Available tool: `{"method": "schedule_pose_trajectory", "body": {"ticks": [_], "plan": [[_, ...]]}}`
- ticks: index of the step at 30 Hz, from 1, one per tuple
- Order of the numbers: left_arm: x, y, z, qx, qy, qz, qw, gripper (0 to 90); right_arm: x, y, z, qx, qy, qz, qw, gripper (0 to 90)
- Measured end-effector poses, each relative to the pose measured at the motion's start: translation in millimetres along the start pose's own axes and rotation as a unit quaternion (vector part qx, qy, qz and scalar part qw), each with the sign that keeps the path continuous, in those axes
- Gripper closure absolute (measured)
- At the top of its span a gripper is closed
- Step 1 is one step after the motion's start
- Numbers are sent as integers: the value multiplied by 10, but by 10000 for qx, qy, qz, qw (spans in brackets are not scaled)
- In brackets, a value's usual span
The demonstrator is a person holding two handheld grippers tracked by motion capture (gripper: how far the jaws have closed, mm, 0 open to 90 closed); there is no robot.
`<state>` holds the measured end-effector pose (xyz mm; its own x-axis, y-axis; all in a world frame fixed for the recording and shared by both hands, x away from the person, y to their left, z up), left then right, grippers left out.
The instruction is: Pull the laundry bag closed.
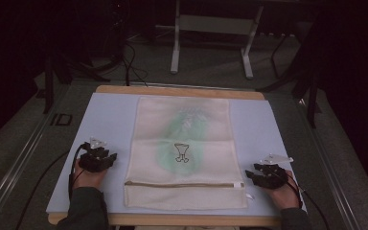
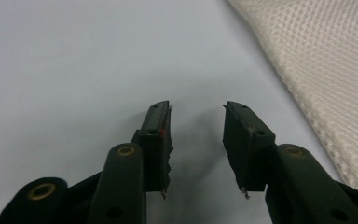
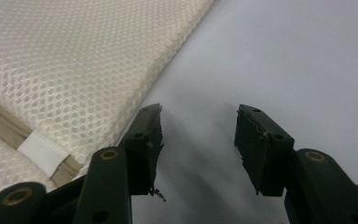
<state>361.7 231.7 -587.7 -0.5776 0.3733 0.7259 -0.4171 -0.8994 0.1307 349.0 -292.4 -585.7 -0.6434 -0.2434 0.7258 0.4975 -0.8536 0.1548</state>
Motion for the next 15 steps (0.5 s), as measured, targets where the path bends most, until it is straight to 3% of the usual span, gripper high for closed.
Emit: {"method": "schedule_pose_trajectory", "body": {"ticks": [10,15], "plan": [[10,4,4,-38,2,-119,9999,646,39,-77,16,93,-31,143,9998,500],[-6,43,13,-114,-2,-274,9996,640,51,-120,21,100,-35,282,9995,507]]}}
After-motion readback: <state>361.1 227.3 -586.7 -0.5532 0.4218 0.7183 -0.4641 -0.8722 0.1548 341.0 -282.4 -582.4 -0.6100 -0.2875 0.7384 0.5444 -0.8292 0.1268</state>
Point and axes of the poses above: each handheld gripper's, and its own axes: x roughly backward along the jaws, z roughly out of its top, y roughly to its right, the point moved 8 cm from there along -x, roughly forward along the jaws, and after that the axes turned 9 degrees about -z, right-handed, at the moved point
